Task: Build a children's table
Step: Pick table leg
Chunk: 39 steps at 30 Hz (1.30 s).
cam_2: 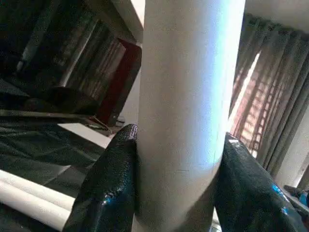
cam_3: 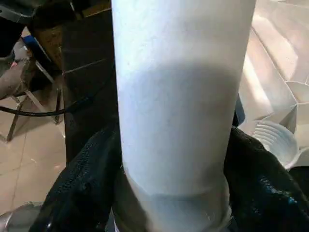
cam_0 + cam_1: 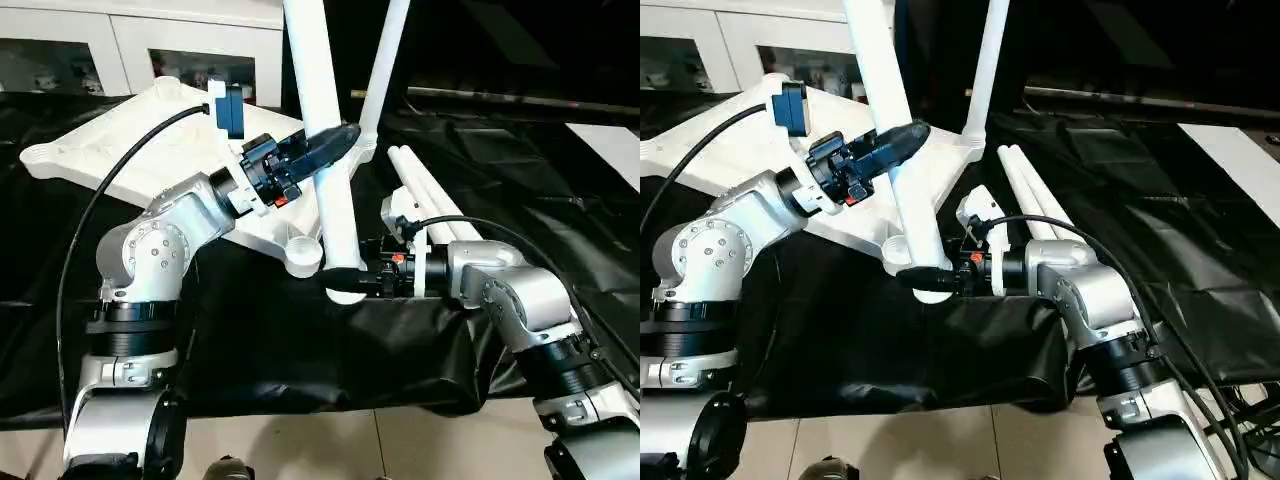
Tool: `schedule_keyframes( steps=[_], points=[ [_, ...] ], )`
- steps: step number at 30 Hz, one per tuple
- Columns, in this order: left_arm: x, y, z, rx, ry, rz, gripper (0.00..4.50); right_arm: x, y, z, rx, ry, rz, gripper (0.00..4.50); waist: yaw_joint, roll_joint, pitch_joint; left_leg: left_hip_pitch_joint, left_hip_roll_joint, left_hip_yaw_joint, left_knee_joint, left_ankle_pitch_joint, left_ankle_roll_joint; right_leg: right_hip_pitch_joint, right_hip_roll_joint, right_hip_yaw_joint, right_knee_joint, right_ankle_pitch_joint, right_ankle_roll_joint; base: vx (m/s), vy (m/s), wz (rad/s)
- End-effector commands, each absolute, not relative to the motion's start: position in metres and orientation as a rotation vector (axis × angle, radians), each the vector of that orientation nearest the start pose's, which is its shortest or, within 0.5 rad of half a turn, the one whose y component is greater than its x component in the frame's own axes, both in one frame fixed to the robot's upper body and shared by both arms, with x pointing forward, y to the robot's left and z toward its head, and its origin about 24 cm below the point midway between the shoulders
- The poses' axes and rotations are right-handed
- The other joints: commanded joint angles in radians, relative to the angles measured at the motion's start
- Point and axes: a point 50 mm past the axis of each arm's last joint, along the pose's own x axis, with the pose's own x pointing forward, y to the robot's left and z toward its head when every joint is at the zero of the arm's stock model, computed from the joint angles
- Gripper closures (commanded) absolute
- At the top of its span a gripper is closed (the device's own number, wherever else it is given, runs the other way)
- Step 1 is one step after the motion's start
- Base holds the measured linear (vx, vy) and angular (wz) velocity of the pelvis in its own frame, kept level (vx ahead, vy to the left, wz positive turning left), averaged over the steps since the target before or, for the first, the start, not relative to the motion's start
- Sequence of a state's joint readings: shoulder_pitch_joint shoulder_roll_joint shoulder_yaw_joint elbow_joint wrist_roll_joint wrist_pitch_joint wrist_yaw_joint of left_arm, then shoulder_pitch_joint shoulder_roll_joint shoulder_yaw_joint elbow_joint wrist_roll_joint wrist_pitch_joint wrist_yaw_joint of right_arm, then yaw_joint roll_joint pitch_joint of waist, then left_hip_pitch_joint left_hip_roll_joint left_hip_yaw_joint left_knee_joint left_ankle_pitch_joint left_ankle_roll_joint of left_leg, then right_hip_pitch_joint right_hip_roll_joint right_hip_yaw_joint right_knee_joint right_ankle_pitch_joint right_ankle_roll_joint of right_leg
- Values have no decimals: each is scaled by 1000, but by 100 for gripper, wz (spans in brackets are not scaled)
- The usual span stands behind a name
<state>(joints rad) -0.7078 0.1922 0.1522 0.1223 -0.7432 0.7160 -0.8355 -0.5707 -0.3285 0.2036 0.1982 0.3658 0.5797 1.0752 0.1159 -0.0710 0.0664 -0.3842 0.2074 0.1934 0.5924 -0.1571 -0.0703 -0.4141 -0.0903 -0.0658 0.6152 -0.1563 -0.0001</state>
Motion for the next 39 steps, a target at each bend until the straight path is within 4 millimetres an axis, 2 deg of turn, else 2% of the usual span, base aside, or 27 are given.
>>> schedule_keyframes(
  steps=[1,3,5,6,7,8,11,14,17,18,19,22,25,30,32,33,35,39],
  points=[
    [313,94,213,-538,-163,-1351,269,306,-100,98,49,365,1290,185,3,23,-80,24,20,-15,-70,-261,-49,52,-45,35,-69,-240,-175,0,0,0],
    [318,94,210,-531,-143,-1298,269,308,-99,98,42,349,1262,185,3,23,-80,24,21,-15,-70,-259,-49,52,-45,35,-68,-229,-179,0,0,0],
    [326,93,205,-515,-105,-1209,213,313,-98,98,35,328,1213,185,2,17,-81,23,21,-15,-70,-254,-50,52,-45,35,-66,-220,-182,0,0,0],
    [332,93,202,-484,-89,-1138,199,316,-97,98,35,315,1182,185,3,19,-81,24,21,-14,-70,-254,-51,50,-46,35,-66,-223,-182,0,0,0],
    [336,92,198,-451,-74,-1076,196,318,-95,98,40,307,1156,185,4,18,-80,28,22,-15,-70,-263,-58,47,-48,35,-70,-246,-175,0,0,0],
    [341,91,191,-386,-38,-991,196,320,-93,97,35,299,1127,185,4,12,-79,27,21,-13,-70,-267,-56,48,-47,36,-73,-256,-171,0,0,0],
    [343,85,179,-295,30,-909,181,324,-87,95,35,288,1079,185,5,15,-80,23,23,-17,-74,-261,-64,50,-49,37,-73,-277,-131,0,0,0],
    [339,77,173,-273,58,-833,181,327,-83,93,43,287,1042,185,2,16,-81,21,23,-17,-73,-251,-65,52,-49,36,-68,-248,-143,0,0,0],
    [344,76,172,-267,64,-735,181,330,-81,93,38,277,1013,185,2,18,-82,20,21,-16,-70,-232,-56,53,-45,36,-66,-197,-156,0,0,0],
    [344,76,172,-267,64,-735,181,330,-81,93,38,277,1013,185,1,17,-82,19,20,-16,-70,-233,-54,53,-45,36,-67,-199,-155,0,0,0],
    [346,76,171,-263,66,-708,207,331,-81,94,35,273,1003,185,1,16,-82,20,20,-16,-70,-237,-51,53,-45,36,-69,-210,-150,0,0,0],
    [353,77,172,-268,54,-620,217,333,-81,93,40,269,975,185,1,18,-81,21,19,-16,-70,-249,-52,52,-45,35,-73,-230,-143,0,0,0],
    [350,75,174,-284,51,-631,250,333,-81,92,40,267,961,186,2,16,-82,20,20,-16,-70,-243,-48,52,-45,35,-71,-214,-148,0,0,0],
    [348,74,175,-300,41,-654,262,337,-82,91,7,257,917,186,1,15,-81,20,20,-15,-70,-243,-45,51,-45,35,-71,-213,-153,0,0,0],
    [347,73,177,-311,31,-681,264,338,-83,92,54,267,936,186,1,15,-81,20,19,-15,-70,-249,-44,51,-46,35,-72,-227,-153,0,0,0],
    [347,72,178,-313,29,-685,264,338,-83,92,68,270,941,151,0,16,-81,21,20,-16,-70,-251,-44,51,-45,35,-71,-226,-154,0,0,0],
    [346,71,180,-311,20,-714,265,335,-84,98,114,260,994,116,0,17,-80,22,20,-16,-71,-258,-39,52,-45,35,-73,-230,-152,0,0,0],
    [344,69,187,-317,11,-803,265,335,-96,107,40,239,1038,90,4,19,-81,22,20,-15,-70,-242,-41,53,-44,35,-69,-203,-154,0,0,0]
  ],
)
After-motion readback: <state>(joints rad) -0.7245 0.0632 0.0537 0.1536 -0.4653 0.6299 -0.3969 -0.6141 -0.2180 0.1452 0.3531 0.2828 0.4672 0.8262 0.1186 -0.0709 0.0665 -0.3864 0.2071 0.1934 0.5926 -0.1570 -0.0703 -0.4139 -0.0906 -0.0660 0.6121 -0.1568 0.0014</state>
